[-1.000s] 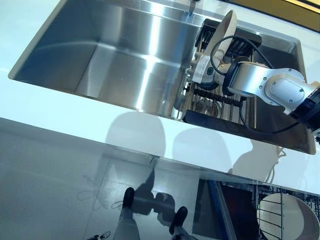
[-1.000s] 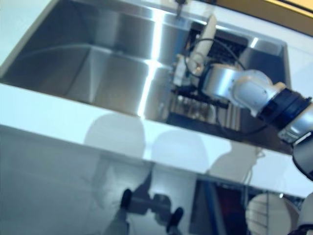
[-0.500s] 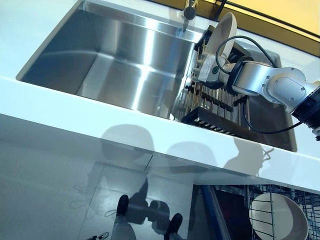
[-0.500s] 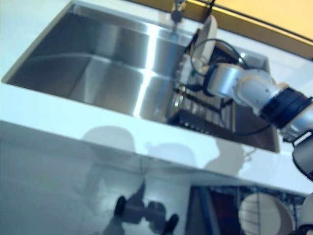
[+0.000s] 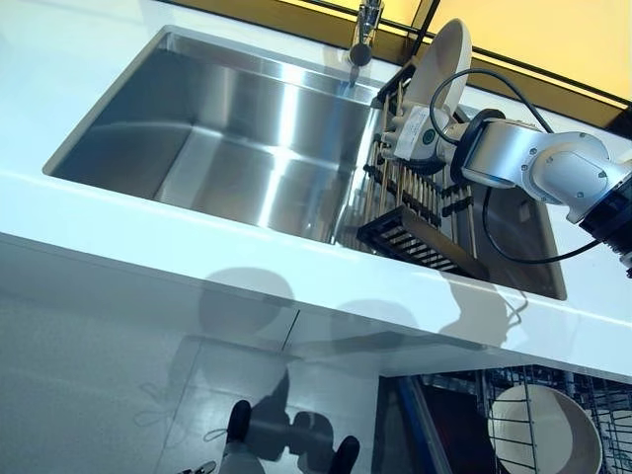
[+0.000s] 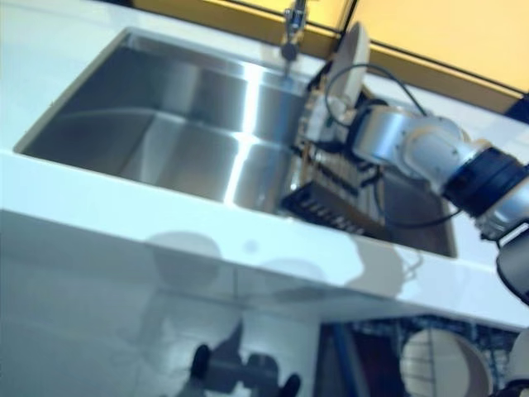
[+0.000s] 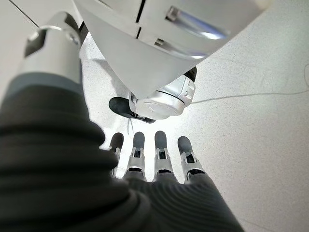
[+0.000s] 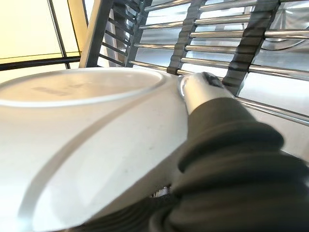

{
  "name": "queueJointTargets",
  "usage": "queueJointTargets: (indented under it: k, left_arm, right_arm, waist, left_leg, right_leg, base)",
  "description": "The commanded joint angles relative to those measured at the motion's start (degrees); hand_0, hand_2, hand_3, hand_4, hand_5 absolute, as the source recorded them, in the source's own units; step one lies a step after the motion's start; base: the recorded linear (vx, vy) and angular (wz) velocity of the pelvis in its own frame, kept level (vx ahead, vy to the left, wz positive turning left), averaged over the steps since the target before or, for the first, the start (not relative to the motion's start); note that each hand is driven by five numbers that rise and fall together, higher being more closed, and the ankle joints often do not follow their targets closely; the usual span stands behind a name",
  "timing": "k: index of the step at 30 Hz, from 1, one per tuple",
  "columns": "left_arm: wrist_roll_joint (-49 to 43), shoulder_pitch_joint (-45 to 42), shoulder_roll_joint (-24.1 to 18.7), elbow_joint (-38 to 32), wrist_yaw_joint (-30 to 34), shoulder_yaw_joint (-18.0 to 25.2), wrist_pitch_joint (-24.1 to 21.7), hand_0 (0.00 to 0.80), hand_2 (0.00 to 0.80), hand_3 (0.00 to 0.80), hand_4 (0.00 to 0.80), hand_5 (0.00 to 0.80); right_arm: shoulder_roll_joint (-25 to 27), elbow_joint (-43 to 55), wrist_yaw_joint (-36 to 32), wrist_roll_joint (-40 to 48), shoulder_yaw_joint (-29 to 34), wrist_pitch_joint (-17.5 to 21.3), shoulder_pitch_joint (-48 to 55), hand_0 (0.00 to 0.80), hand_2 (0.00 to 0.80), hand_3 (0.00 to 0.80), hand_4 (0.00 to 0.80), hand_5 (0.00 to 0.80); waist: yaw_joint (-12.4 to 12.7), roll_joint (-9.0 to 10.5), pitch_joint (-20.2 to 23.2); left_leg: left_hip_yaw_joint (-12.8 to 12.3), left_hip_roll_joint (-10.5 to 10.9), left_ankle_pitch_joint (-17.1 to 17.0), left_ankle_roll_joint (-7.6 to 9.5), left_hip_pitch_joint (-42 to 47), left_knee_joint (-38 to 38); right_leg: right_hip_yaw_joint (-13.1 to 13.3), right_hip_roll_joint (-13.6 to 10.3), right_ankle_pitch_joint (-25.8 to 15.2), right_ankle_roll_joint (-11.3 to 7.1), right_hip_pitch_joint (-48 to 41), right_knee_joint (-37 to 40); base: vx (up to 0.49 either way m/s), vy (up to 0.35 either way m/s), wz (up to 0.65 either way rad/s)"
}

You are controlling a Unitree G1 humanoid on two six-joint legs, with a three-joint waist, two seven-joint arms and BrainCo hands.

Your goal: Take plates into dishwasher

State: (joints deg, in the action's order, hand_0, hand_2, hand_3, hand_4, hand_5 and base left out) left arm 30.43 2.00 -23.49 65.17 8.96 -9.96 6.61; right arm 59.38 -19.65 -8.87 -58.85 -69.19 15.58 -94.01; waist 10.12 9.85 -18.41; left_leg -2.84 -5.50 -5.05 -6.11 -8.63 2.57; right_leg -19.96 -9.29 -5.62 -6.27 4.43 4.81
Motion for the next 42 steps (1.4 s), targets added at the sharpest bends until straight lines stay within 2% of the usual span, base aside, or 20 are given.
queueJointTargets:
  k: [1,13,14,15,16,24,33,40,42]
  left_arm:
    - [-0.1,-2.5,0.3,0.7,0.1,-0.8,0.3,0.000,0.000,0.000,0.000,0.000]
    - [0.2,-2.0,0.0,0.3,0.3,-0.9,0.5,0.000,0.000,0.000,0.000,0.000]
    - [0.4,-2.0,-0.1,0.3,0.3,-1.0,0.4,0.000,0.000,0.000,0.000,0.000]
    - [0.5,-2.0,-0.1,0.3,0.3,-1.1,0.5,0.000,0.000,0.000,0.000,0.000]
    - [0.6,-1.8,0.0,0.3,0.2,-1.2,0.4,0.000,0.000,0.000,0.000,0.000]
    - [0.4,-1.7,-0.3,0.2,0.5,-1.3,0.1,0.000,0.000,0.000,0.000,0.000]
    - [0.3,-1.8,-0.3,0.1,0.6,-1.3,0.0,0.000,0.000,0.000,0.000,0.000]
    - [0.4,-1.9,-0.5,0.0,0.8,-1.3,0.0,0.000,0.000,0.000,0.000,0.000]
    - [0.5,-1.9,-0.5,0.0,0.8,-1.3,-0.1,0.000,0.000,0.000,0.000,0.000]
  right_arm:
    - [2.2,-1.9,0.3,3.0,0.6,-2.3,-4.2,0.800,0.800,0.800,0.800,0.800]
    - [1.9,-1.3,0.6,4.6,-0.4,-2.4,-4.6,0.800,0.800,0.800,0.800,0.800]
    - [1.8,-1.3,0.9,5.4,-0.3,-2.6,-4.5,0.618,0.618,0.618,0.618,0.618]
    - [1.8,-1.4,1.3,5.8,-0.3,-2.8,-4.4,0.242,0.242,0.242,0.242,0.242]
    - [1.6,-1.1,1.0,7.0,-0.3,-3.2,-4.8,0.000,0.000,0.000,0.000,0.000]
    - [1.1,-2.6,1.8,7.3,-0.2,-4.4,-4.4,0.000,0.000,0.000,0.000,0.000]
    - [1.4,-3.6,2.5,6.3,0.1,-3.9,-3.9,0.000,0.000,0.000,0.000,0.000]
    - [1.7,-3.9,1.0,7.3,0.3,-4.2,-3.5,0.000,0.000,0.000,0.000,0.000]
    - [1.7,-4.4,-1.6,9.3,0.4,-5.8,-3.1,0.000,0.000,0.000,0.000,0.000]
  waist:
    - [-0.5,0.43,1.2]
    - [-0.1,0.66,0.3]
    - [-0.1,0.68,0.2]
    - [-0.1,0.69,0.2]
    - [-0.1,0.64,0.0]
    - [0.2,0.60,-0.4]
    - [0.2,0.72,-0.5]
    - [0.1,0.69,-0.6]
    - [0.1,0.62,-0.7]
  left_leg:
    - [-1.0,3.1,1.3,1.85,-0.3,2.4]
    - [-0.9,3.1,1.2,2.00,-1.1,2.4]
    - [-0.9,3.1,1.1,2.01,-1.1,2.4]
    - [-0.9,3.1,1.1,2.02,-1.1,2.4]
    - [-0.9,3.2,1.1,2.05,-1.3,2.4]
    - [-0.6,3.2,1.0,2.08,-1.7,2.4]
    - [-0.7,3.2,0.9,2.08,-1.6,2.4]
    - [-0.7,3.3,0.9,2.12,-1.7,2.4]
    - [-0.8,3.3,0.9,2.08,-1.7,2.4]
  right_leg:
    - [1.3,-1.4,-3.3,-5.79,1.4,0.2]
    - [1.1,-1.6,-3.6,-5.93,2.0,0.1]
    - [1.1,-1.6,-3.6,-5.93,2.1,0.1]
    - [1.1,-1.6,-3.6,-5.91,2.1,0.1]
    - [1.1,-1.6,-3.7,-5.90,2.3,0.1]
    - [0.8,-1.6,-3.8,-5.98,2.6,0.1]
    - [0.8,-1.7,-3.9,-6.03,2.7,0.1]
    - [0.7,-1.6,-3.9,-6.02,2.8,0.0]
    - [0.8,-1.7,-3.9,-6.01,2.8,0.0]
  base:
    - [0.000,0.000,0.00]
    - [0.000,0.000,0.00]
    - [0.000,0.000,0.00]
    - [0.000,0.000,0.00]
    - [0.000,0.000,0.00]
    - [0.000,0.000,0.00]
    - [0.000,0.000,0.00]
    - [0.000,0.000,0.00]
    - [0.000,0.000,0.00]
